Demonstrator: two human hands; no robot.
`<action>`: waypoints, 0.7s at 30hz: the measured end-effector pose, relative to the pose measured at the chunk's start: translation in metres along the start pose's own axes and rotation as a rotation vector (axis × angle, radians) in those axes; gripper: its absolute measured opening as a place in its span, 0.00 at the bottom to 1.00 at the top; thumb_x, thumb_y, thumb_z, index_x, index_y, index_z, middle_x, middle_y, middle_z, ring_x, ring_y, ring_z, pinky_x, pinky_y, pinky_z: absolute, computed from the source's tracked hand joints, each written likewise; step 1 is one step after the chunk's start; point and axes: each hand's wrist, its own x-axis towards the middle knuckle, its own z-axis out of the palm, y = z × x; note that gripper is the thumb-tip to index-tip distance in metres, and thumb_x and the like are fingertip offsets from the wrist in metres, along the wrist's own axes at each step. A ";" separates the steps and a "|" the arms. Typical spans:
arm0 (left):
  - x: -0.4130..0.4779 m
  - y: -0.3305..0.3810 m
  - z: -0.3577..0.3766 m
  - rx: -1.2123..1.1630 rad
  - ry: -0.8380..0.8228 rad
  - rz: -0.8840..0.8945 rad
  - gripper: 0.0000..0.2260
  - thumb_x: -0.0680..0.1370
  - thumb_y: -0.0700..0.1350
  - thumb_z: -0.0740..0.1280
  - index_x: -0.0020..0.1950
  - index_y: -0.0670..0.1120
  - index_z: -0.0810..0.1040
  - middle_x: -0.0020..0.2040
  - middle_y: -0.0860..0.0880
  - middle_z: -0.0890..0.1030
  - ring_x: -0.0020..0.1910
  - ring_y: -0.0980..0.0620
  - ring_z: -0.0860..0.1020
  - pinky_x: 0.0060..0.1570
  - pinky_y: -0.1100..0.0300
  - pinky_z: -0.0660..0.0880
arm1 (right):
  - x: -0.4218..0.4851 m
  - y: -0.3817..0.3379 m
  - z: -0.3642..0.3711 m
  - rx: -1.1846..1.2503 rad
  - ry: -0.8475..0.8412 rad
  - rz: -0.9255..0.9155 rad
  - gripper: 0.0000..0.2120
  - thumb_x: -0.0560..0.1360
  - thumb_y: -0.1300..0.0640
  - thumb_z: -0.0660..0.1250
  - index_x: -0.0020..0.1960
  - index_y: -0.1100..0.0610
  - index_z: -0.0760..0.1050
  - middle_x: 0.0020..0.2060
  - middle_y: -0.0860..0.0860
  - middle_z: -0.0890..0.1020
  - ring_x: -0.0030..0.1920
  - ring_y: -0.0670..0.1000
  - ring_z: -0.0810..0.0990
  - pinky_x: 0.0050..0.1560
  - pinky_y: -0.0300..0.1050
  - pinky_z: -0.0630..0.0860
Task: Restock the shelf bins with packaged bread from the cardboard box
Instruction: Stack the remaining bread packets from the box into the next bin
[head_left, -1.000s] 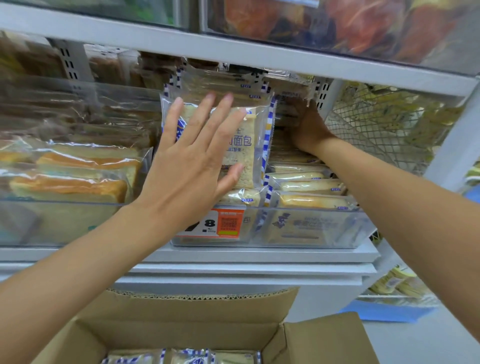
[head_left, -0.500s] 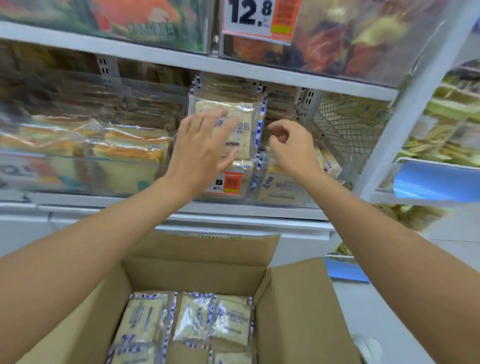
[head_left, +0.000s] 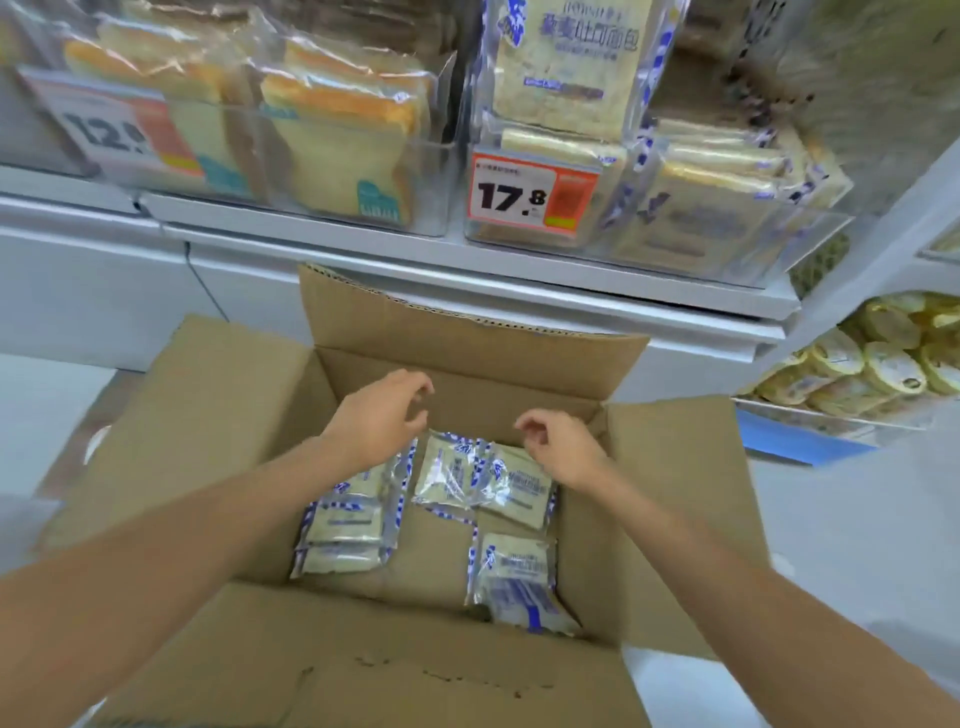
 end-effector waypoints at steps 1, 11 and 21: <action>-0.004 -0.014 0.014 -0.020 -0.042 -0.050 0.12 0.79 0.48 0.64 0.63 0.51 0.73 0.56 0.54 0.76 0.46 0.55 0.78 0.50 0.54 0.76 | 0.008 0.017 0.020 -0.041 -0.073 0.046 0.15 0.79 0.64 0.61 0.63 0.57 0.76 0.56 0.53 0.81 0.54 0.52 0.80 0.53 0.41 0.74; -0.024 -0.073 0.084 -0.348 -0.280 -0.343 0.15 0.79 0.44 0.65 0.66 0.49 0.73 0.61 0.51 0.73 0.43 0.55 0.76 0.40 0.62 0.75 | 0.068 0.097 0.109 -0.319 -0.190 0.242 0.21 0.76 0.54 0.67 0.68 0.56 0.71 0.67 0.57 0.69 0.68 0.58 0.68 0.68 0.47 0.65; -0.005 -0.048 0.106 -0.677 -0.410 -0.500 0.25 0.69 0.56 0.77 0.62 0.49 0.76 0.58 0.53 0.79 0.59 0.52 0.77 0.57 0.59 0.75 | 0.038 0.042 0.083 0.299 -0.290 -0.007 0.23 0.72 0.57 0.75 0.66 0.56 0.74 0.58 0.51 0.77 0.57 0.46 0.75 0.61 0.41 0.70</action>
